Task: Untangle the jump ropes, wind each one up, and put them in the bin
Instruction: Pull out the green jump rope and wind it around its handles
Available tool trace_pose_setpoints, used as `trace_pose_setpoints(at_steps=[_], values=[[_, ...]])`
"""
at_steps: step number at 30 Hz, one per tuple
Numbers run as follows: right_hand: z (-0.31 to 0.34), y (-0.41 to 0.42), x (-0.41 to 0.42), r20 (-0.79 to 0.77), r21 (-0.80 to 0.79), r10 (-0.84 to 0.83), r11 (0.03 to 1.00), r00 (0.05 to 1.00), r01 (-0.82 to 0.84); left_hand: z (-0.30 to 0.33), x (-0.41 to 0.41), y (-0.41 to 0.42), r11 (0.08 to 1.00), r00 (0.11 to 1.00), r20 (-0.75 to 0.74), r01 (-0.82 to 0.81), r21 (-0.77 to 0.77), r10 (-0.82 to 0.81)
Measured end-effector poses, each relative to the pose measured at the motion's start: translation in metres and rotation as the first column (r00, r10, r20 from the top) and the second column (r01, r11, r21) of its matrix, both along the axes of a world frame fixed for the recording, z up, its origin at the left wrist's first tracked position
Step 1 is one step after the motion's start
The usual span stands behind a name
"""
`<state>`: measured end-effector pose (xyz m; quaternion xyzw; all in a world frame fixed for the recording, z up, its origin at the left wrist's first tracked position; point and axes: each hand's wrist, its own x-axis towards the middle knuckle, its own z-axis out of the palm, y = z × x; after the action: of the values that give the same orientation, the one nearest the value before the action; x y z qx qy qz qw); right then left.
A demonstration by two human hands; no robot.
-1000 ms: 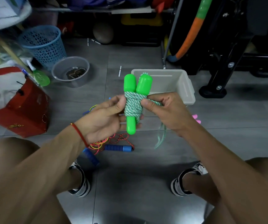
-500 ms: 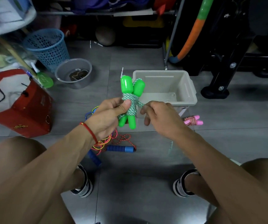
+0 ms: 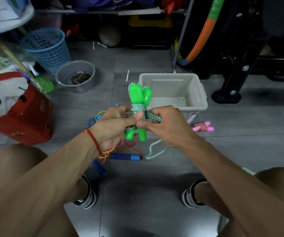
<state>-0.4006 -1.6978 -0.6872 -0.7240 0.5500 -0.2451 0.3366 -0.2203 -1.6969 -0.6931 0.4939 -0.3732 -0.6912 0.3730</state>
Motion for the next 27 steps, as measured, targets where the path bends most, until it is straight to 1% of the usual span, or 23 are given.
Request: trace_pose_setpoints(at_steps=[3,6,8,9,11,13,16,18,20,22,25,27], values=[[-0.004,-0.003,-0.004,-0.022,-0.006,0.040,0.999,0.999,-0.040,0.006,0.004,-0.001,0.997,0.999,-0.030,0.043,0.071,-0.041],[-0.001,-0.007,-0.010,0.088,0.049,0.075,0.996,0.993,-0.080,0.013,0.011,-0.004,0.988,0.989,-0.087,0.126,0.087,-0.118],[0.003,-0.008,-0.015,0.181,0.085,0.136,0.985,0.974,-0.153,0.015,0.015,-0.005,0.979,0.976,-0.151,0.172,0.106,-0.155],[0.003,-0.009,-0.017,0.199,0.095,0.154,0.980,0.968,-0.175,0.015,0.016,-0.004,0.978,0.974,-0.163,0.175,0.115,-0.155],[0.003,-0.007,-0.017,0.139,0.095,0.149,0.982,0.979,-0.163,0.014,0.015,-0.003,0.981,0.981,-0.127,0.160,0.105,-0.146],[0.000,-0.005,-0.014,0.029,0.076,0.090,0.993,0.995,-0.092,0.013,0.011,-0.001,0.988,0.991,-0.045,0.129,0.082,-0.126],[-0.004,-0.005,-0.011,-0.105,0.043,-0.003,0.999,0.995,0.008,0.012,0.006,0.000,0.998,0.998,0.058,0.026,0.058,-0.029],[-0.004,-0.005,-0.009,-0.178,0.053,-0.007,0.998,0.984,0.017,0.012,0.006,-0.001,0.999,0.995,0.090,-0.039,0.031,0.036],[-0.002,-0.005,-0.008,-0.184,0.077,0.002,0.997,0.983,0.013,0.011,0.007,-0.003,0.999,0.993,0.111,-0.051,0.006,0.050],[0.002,-0.006,-0.008,-0.136,0.117,-0.009,0.993,0.991,0.025,0.014,0.009,-0.003,1.000,0.995,0.096,-0.028,0.003,0.028],[0.005,-0.009,-0.012,-0.039,0.188,-0.085,0.978,0.996,0.090,0.019,0.009,-0.002,1.000,0.998,0.057,0.027,0.002,-0.027],[0.006,-0.009,-0.015,-0.018,0.196,-0.108,0.974,0.994,0.110,0.017,0.009,-0.002,0.999,0.998,0.045,0.040,0.014,-0.040]])
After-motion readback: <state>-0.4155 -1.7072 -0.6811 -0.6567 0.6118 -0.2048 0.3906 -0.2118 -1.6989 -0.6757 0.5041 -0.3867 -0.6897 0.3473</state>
